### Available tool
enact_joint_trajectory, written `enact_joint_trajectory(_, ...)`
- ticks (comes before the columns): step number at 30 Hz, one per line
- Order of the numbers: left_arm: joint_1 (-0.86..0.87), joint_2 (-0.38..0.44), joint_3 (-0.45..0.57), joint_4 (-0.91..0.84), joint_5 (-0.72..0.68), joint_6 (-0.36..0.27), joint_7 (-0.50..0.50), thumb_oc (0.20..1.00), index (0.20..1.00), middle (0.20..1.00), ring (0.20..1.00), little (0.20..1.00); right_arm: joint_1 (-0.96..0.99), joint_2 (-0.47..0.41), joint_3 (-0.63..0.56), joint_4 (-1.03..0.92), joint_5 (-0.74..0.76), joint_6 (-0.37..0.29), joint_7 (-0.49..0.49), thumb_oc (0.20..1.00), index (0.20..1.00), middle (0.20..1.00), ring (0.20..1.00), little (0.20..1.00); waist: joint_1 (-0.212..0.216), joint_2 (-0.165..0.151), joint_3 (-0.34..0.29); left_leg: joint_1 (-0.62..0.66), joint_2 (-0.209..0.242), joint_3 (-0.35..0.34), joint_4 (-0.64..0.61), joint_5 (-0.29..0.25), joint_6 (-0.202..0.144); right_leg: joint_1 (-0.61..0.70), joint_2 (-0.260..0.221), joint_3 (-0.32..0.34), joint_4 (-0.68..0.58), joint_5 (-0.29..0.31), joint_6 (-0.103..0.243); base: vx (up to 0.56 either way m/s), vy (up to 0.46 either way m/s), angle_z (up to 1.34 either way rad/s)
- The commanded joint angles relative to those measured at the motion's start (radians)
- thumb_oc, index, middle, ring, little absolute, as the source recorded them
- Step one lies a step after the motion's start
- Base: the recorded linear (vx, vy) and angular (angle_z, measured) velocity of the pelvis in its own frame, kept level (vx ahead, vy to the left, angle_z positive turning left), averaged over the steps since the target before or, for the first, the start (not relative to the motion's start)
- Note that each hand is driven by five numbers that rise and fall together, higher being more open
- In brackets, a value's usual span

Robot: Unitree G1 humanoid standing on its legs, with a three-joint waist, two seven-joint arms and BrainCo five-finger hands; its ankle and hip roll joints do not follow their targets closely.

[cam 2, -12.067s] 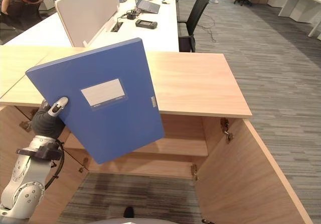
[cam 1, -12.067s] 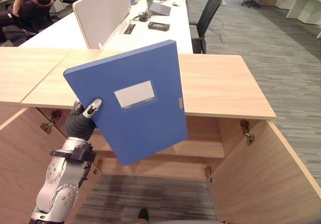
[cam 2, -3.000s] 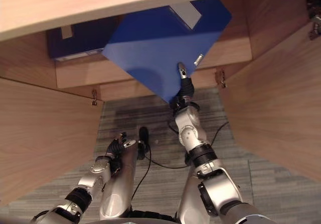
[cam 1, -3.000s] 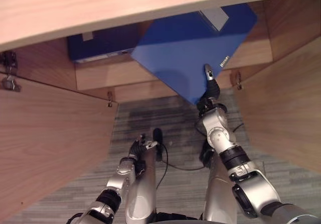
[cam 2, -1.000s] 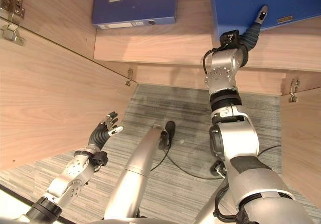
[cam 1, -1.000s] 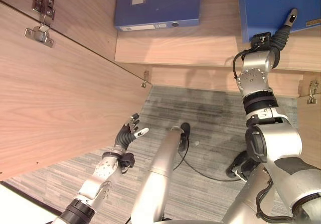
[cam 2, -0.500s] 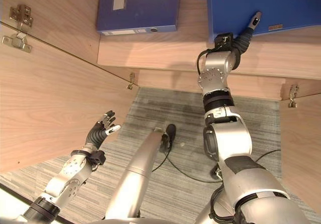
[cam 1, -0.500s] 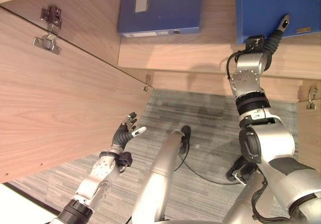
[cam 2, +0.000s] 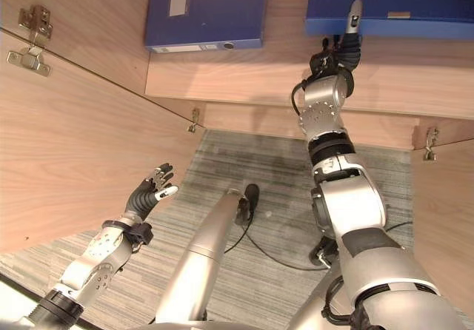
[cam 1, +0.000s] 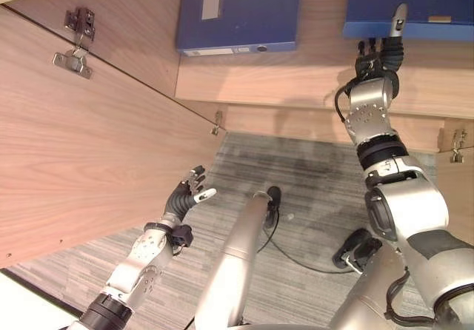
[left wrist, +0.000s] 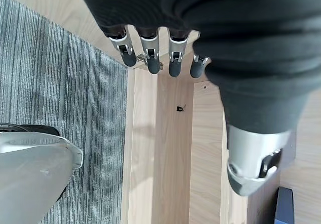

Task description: Put the empty folder in the office cabinet

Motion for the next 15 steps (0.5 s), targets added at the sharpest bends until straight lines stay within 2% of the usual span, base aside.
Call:
enact_joint_trajectory(1, 0.064, 0.102, 0.041, -0.082, -0.007, -0.023, -0.042, 1.000, 1.000, 1.000, 1.000, 1.000, -0.049, -0.054, 0.132, -0.057, -0.163, 0.103, 0.112, 1.000, 1.000, 1.000, 1.000, 1.000, 0.017, -0.053, -0.045, 0.005, 0.037, -0.077, -0.029, -0.082, 0.006, 0.078, 0.002, 0.052, -0.170, 0.070, -0.007, -0.05, -0.066, -0.04)
enact_joint_trajectory(5, 0.068, 0.128, 0.045, -0.090, -0.005, -0.021, -0.060, 1.000, 1.000, 1.000, 1.000, 1.000, -0.069, -0.098, 0.215, -0.003, -0.262, 0.170, 0.144, 1.000, 1.000, 1.000, 1.000, 1.000, 0.015, -0.060, -0.047, 0.007, 0.041, -0.076, -0.036, -0.076, 0.001, 0.083, 0.001, 0.043, -0.181, 0.078, -0.005, -0.02, -0.026, -0.05)
enact_joint_trajectory(7, 0.077, 0.149, 0.055, -0.094, 0.004, -0.022, -0.080, 1.000, 1.000, 1.000, 1.000, 1.000, -0.095, -0.161, 0.329, 0.018, -0.430, 0.232, 0.185, 1.000, 1.000, 1.000, 1.000, 1.000, 0.014, -0.065, -0.046, 0.008, 0.043, -0.074, -0.045, -0.069, -0.002, 0.084, 0.000, 0.038, -0.192, 0.087, -0.003, 0.00, 0.000, 0.00)
enact_joint_trajectory(8, 0.078, 0.145, 0.055, -0.094, 0.004, -0.022, -0.081, 1.000, 1.000, 1.000, 1.000, 1.000, -0.098, -0.161, 0.332, 0.020, -0.433, 0.234, 0.187, 1.000, 1.000, 1.000, 1.000, 1.000, 0.013, -0.062, -0.046, 0.008, 0.043, -0.074, -0.045, -0.068, -0.002, 0.084, 0.000, 0.038, -0.192, 0.087, -0.003, 0.00, 0.000, 0.00)
enact_joint_trajectory(9, 0.091, 0.164, 0.067, -0.102, 0.013, -0.018, -0.099, 1.000, 1.000, 1.000, 1.000, 1.000, -0.115, -0.209, 0.435, 0.028, -0.573, 0.275, 0.231, 1.000, 1.000, 1.000, 1.000, 1.000, 0.008, -0.067, -0.047, 0.009, 0.046, -0.074, -0.056, -0.061, -0.006, 0.085, 0.000, 0.033, -0.200, 0.092, -0.001, 0.00, 0.000, 0.00)
enact_joint_trajectory(10, 0.098, 0.177, 0.073, -0.102, 0.020, -0.017, -0.107, 1.000, 1.000, 1.000, 1.000, 1.000, -0.127, -0.239, 0.489, 0.026, -0.663, 0.289, 0.246, 1.000, 1.000, 1.000, 1.000, 1.000, 0.007, -0.073, -0.048, 0.008, 0.048, -0.073, -0.060, -0.058, -0.007, 0.086, 0.000, 0.030, -0.205, 0.096, 0.001, 0.00, 0.000, 0.00)
enact_joint_trajectory(11, 0.098, 0.175, 0.074, -0.102, 0.020, -0.017, -0.108, 1.000, 1.000, 1.000, 1.000, 1.000, -0.130, -0.239, 0.491, 0.027, -0.666, 0.290, 0.247, 1.000, 1.000, 1.000, 1.000, 1.000, 0.006, -0.071, -0.048, 0.008, 0.048, -0.073, -0.060, -0.057, -0.008, 0.086, 0.001, 0.029, -0.206, 0.097, 0.001, 0.00, 0.000, 0.00)
enact_joint_trajectory(12, 0.116, 0.193, 0.085, -0.113, 0.031, -0.009, -0.126, 1.000, 1.000, 1.000, 1.000, 1.000, -0.144, -0.302, 0.602, -0.034, -0.818, 0.309, 0.301, 1.000, 1.000, 1.000, 1.000, 1.000, -0.002, -0.081, -0.049, 0.010, 0.052, -0.072, -0.074, -0.050, -0.012, 0.089, 0.004, 0.022, -0.219, 0.103, 0.004, -0.03, -0.030, 0.00)
enact_joint_trajectory(13, 0.126, 0.200, 0.092, -0.122, 0.040, -0.007, -0.135, 1.000, 1.000, 1.000, 1.000, 1.000, -0.142, -0.335, 0.647, -0.074, -0.884, 0.308, 0.320, 1.000, 1.000, 1.000, 1.000, 1.000, -0.008, -0.084, -0.048, 0.012, 0.055, -0.073, -0.081, -0.045, -0.014, 0.090, 0.006, 0.021, -0.226, 0.108, 0.006, -0.04, -0.039, -0.01)
enact_joint_trajectory(15, 0.136, 0.204, 0.098, -0.129, 0.044, -0.005, -0.145, 1.000, 1.000, 1.000, 1.000, 1.000, -0.139, -0.363, 0.676, -0.104, -0.935, 0.302, 0.327, 1.000, 1.000, 1.000, 1.000, 1.000, -0.012, -0.084, -0.049, 0.015, 0.056, -0.073, -0.089, -0.042, -0.016, 0.095, 0.008, 0.016, -0.235, 0.113, 0.009, -0.02, -0.015, -0.01)
